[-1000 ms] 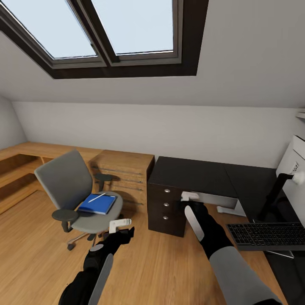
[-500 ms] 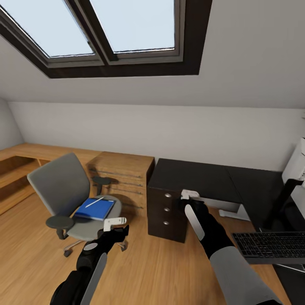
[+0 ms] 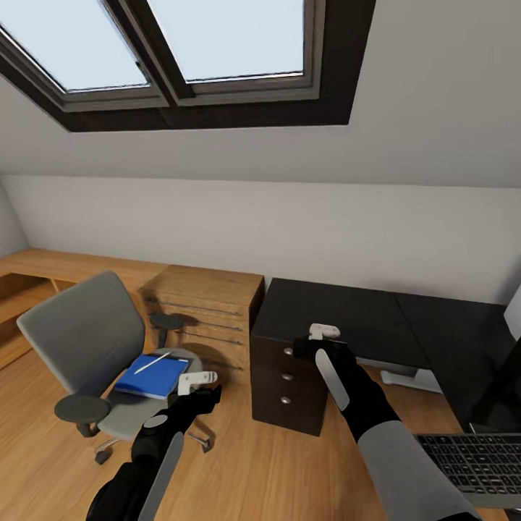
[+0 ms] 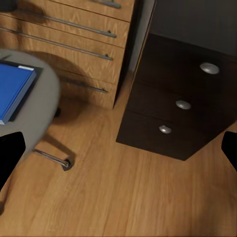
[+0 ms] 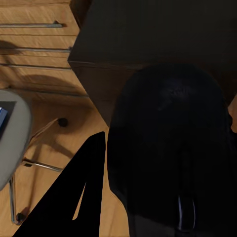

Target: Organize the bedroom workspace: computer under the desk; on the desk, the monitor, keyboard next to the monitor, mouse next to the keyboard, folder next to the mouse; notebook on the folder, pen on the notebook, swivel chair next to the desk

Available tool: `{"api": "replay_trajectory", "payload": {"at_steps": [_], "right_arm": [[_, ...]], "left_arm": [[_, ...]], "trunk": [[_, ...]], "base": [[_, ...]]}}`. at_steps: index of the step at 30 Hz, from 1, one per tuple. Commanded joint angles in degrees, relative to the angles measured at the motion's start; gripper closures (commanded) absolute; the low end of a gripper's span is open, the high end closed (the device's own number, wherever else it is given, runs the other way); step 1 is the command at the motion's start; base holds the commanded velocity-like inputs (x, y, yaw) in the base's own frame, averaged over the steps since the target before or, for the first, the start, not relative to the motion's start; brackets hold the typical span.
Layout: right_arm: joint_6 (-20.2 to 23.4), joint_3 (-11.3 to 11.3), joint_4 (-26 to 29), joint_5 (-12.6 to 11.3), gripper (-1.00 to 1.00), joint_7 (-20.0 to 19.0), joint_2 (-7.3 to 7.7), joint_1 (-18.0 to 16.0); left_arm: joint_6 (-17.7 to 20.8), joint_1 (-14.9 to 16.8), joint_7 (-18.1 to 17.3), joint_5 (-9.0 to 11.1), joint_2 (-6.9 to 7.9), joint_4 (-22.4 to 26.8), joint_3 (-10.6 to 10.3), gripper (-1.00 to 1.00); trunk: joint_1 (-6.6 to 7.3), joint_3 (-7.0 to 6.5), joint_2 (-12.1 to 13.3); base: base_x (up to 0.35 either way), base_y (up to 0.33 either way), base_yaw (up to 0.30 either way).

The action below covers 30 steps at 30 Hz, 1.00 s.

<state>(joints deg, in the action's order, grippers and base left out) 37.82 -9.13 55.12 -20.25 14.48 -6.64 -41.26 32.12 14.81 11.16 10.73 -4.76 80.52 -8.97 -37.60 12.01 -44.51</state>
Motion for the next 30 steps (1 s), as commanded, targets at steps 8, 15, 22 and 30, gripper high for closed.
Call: {"api": "replay_trajectory", "payload": {"at_steps": [8, 15, 22, 30], "right_arm": [[-0.51, -0.1, 2.53, -0.66, 1.0, 0.55, 0.11, 0.58], [-0.52, -0.1, 3.2, -0.66, 1.0, 0.62, 0.1, 1.14], [-0.52, -0.09, 1.63, -0.51, 1.0, 0.52, 0.19, 1.18], [-8.77, -2.5, -11.32, 2.97, 1.0, 0.38, -0.16, 1.05]], "left_arm": [[0.21, 0.04, 0.52, 0.6, 0.03, 0.07, 0.0, -1.0], [0.22, 0.04, 0.5, 0.6, 0.01, 0.08, -0.06, -1.0], [0.22, 0.04, 0.49, 0.6, 0.01, 0.08, -0.08, -1.0], [0.14, 0.0, 0.44, 0.6, -0.06, 2.66, -0.38, -1.0]], "trunk": [[-0.05, 0.09, -0.07], [-0.05, 0.09, -0.07], [-0.05, 0.09, -0.07], [-0.05, 0.09, -0.07]], "base": [[0.326, 0.0, 0.0], [0.326, 0.0, 0.0], [0.326, 0.0, 0.0], [0.326, 0.0, 0.0]]}}
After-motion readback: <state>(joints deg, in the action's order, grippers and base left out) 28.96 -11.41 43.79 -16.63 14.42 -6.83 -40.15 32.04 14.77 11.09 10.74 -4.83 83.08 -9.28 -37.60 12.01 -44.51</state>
